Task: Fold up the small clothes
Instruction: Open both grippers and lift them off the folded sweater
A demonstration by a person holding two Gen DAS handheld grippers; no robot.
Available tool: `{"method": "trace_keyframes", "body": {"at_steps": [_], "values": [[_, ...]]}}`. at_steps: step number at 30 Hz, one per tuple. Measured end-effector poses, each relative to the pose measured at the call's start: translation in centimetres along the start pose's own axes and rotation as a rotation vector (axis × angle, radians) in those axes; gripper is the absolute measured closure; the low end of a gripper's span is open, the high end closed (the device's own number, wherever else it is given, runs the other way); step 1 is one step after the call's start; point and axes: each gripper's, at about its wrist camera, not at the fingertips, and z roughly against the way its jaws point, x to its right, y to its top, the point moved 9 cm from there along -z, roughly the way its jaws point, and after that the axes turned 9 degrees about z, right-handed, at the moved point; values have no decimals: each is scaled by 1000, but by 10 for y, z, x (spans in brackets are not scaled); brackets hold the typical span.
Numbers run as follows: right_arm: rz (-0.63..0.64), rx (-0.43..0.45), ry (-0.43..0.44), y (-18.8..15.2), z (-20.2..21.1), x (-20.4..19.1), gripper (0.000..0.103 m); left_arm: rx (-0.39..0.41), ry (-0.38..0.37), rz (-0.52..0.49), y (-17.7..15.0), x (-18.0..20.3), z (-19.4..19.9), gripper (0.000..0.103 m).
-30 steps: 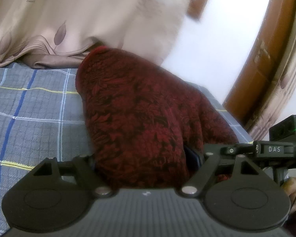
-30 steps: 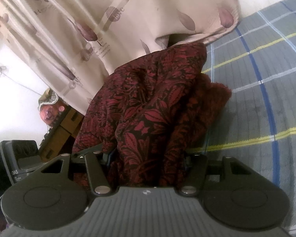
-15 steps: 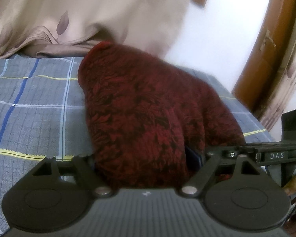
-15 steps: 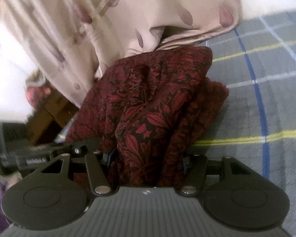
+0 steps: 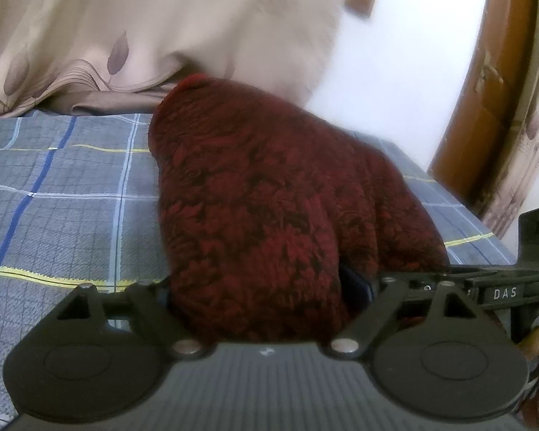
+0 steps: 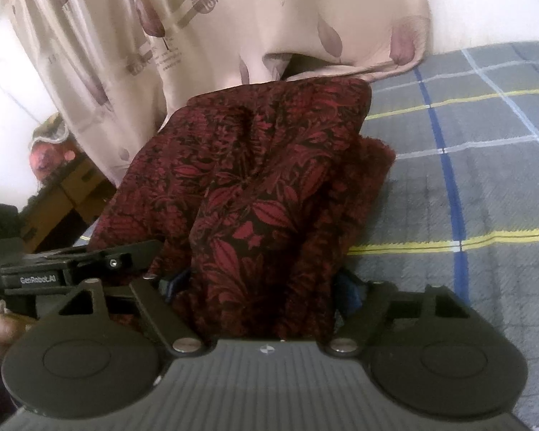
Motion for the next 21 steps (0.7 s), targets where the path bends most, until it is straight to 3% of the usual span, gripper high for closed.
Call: {"method": "trace_keyframes", "body": {"at_steps": [8, 11, 15, 21], "values": [[24, 35, -70, -3, 4, -2, 8, 49, 25, -14, 1, 0, 7, 8], [40, 93, -99, 0, 16, -5, 8, 90, 57, -43, 3, 3, 16, 7], [88, 201, -144, 4, 43, -18, 6, 149, 138, -119, 7, 13, 31, 7], [76, 277, -161, 5, 78, -28, 2, 365, 330, -303, 22, 43, 76, 0]]}}
